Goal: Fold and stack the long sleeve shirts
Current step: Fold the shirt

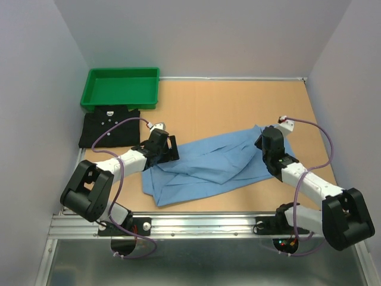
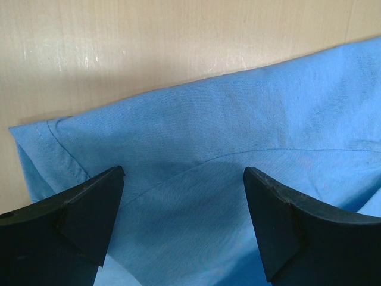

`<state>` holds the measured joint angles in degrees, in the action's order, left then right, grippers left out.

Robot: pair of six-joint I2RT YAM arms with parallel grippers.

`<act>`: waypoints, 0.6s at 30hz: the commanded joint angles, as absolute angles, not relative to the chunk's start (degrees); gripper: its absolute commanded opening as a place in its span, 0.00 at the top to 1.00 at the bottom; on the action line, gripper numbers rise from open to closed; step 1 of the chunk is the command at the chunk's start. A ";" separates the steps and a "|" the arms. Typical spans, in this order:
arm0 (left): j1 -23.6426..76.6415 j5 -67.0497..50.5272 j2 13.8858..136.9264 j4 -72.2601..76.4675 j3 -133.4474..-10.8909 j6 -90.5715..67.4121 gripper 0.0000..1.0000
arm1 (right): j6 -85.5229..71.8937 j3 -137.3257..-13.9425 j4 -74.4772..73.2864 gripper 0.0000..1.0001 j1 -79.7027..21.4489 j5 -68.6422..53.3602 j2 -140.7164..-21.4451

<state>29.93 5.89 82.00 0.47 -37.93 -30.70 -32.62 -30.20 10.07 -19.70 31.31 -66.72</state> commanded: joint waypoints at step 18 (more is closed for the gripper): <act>30.23 4.39 81.12 -4.48 -38.67 -30.67 0.05 | -33.76 -23.55 17.40 0.99 -16.88 31.56 -57.24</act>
<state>29.93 5.37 81.87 -0.80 -38.28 -30.52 -36.60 -23.57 14.74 -17.21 33.17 -65.78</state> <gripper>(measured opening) 0.942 0.036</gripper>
